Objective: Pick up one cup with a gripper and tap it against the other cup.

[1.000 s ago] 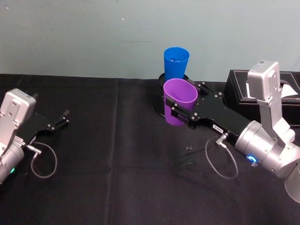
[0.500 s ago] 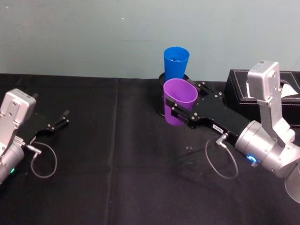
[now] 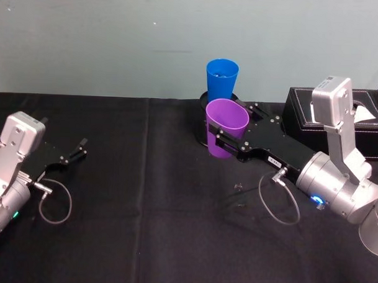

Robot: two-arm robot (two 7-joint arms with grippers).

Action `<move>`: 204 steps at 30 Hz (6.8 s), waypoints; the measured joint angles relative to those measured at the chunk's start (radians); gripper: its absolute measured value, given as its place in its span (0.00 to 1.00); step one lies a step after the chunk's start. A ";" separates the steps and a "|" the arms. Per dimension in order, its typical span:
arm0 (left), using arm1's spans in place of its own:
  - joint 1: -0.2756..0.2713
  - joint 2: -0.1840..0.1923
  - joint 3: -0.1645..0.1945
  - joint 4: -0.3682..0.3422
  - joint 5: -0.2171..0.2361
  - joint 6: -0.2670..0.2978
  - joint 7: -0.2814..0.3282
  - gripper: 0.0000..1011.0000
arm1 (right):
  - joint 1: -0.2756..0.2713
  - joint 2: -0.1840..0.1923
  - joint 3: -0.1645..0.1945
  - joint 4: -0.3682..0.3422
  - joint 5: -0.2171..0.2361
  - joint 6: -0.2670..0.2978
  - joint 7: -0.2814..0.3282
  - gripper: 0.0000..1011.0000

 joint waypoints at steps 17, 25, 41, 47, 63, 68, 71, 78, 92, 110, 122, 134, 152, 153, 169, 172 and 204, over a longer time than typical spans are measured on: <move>0.000 0.000 0.000 0.000 0.000 0.000 0.000 0.99 | 0.000 0.000 0.000 0.000 0.000 0.000 0.000 0.73; 0.000 0.000 0.000 0.000 0.000 0.000 0.000 0.99 | 0.000 0.000 0.000 0.000 0.000 0.000 0.000 0.73; 0.000 0.000 0.000 0.000 0.000 0.000 0.000 0.99 | 0.000 0.000 0.000 0.000 0.000 0.000 0.000 0.73; 0.000 0.000 0.000 0.000 0.000 0.000 0.000 0.99 | 0.002 -0.001 -0.002 0.007 0.001 -0.002 0.000 0.73; 0.000 0.000 0.000 0.000 0.000 0.000 0.000 0.99 | 0.025 -0.033 -0.017 0.107 0.040 -0.006 -0.004 0.73; 0.000 0.000 0.000 0.000 0.000 0.000 0.000 0.99 | 0.047 -0.050 -0.021 0.140 0.038 -0.006 -0.017 0.73; 0.000 0.000 0.000 0.000 0.000 0.000 0.000 0.99 | 0.071 -0.062 -0.027 0.168 0.032 -0.003 -0.022 0.73; 0.000 0.000 0.000 0.000 0.000 0.000 0.000 0.99 | 0.127 -0.088 -0.038 0.225 0.016 0.016 -0.030 0.73; 0.000 0.000 0.000 0.000 0.000 0.000 0.000 0.99 | 0.198 -0.130 -0.047 0.309 -0.001 0.033 -0.043 0.73; 0.000 0.000 0.000 0.000 0.000 0.000 0.000 0.99 | 0.267 -0.170 -0.046 0.413 -0.039 0.010 -0.053 0.73; 0.000 0.000 0.000 0.000 0.000 0.000 0.000 0.99 | 0.297 -0.195 -0.038 0.455 -0.057 -0.001 -0.059 0.73; 0.000 0.000 0.000 0.000 0.000 0.000 0.000 0.99 | 0.314 -0.213 -0.027 0.477 -0.059 -0.002 -0.060 0.73; 0.000 0.000 0.000 0.000 0.000 0.000 0.000 0.99 | 0.339 -0.224 -0.018 0.504 -0.063 0.001 -0.058 0.73; 0.000 0.000 0.000 0.000 0.000 0.000 0.000 0.99 | 0.339 -0.224 -0.018 0.504 -0.063 0.001 -0.058 0.73; 0.000 0.000 0.000 0.000 0.000 0.000 0.000 0.99 | 0.346 -0.223 -0.015 0.511 -0.062 0.001 -0.051 0.73; 0.000 0.000 0.000 0.000 0.000 0.000 0.000 0.99 | 0.346 -0.223 -0.015 0.511 -0.062 0.001 -0.051 0.73; 0.000 0.000 0.000 0.000 0.000 0.000 0.000 0.99 | 0.345 -0.223 -0.016 0.509 -0.062 0.001 -0.051 0.73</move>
